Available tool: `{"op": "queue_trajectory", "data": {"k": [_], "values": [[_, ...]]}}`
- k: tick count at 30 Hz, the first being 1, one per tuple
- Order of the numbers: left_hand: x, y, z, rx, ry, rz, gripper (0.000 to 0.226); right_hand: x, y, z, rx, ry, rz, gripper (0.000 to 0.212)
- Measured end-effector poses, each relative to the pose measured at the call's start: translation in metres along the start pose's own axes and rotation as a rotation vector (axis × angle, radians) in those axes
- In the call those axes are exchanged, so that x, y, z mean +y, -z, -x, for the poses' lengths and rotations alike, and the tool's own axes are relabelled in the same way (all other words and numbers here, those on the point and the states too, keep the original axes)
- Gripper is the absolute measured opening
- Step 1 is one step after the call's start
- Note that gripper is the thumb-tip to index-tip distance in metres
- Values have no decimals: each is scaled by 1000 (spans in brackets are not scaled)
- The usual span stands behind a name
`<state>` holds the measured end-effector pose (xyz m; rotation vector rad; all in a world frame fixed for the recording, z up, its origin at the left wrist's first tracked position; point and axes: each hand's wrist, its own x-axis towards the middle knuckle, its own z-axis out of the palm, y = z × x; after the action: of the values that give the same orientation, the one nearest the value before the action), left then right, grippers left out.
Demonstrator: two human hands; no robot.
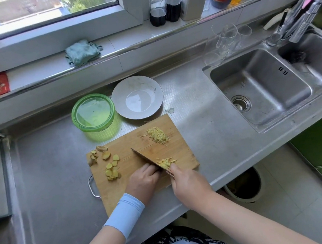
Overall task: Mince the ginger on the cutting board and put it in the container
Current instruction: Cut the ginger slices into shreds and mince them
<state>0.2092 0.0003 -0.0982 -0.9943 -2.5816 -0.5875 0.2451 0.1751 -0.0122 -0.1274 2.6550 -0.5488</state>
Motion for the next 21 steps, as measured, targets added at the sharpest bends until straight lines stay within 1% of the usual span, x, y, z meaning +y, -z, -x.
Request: {"op": "queue_trajectory", "data": {"k": [2, 9, 14, 16, 20, 21], "values": [[-1, -4, 4, -8, 3, -15, 23, 0, 0, 0, -5, -2, 0, 14], [10, -3, 5, 73, 105, 11, 29, 1, -3, 0, 5, 3, 3, 15], [11, -5, 8, 113, 140, 35, 46, 3, -4, 5, 17, 27, 7, 20], [11, -7, 9, 131, 148, 40, 44, 6, -6, 11, 19, 31, 13, 22], [11, -8, 11, 128, 163, 64, 30, 15, -6, 27, 2, -12, 6, 27], [12, -8, 12, 131, 167, 70, 31, 16, -6, 28, -2, -21, -3, 27]]}}
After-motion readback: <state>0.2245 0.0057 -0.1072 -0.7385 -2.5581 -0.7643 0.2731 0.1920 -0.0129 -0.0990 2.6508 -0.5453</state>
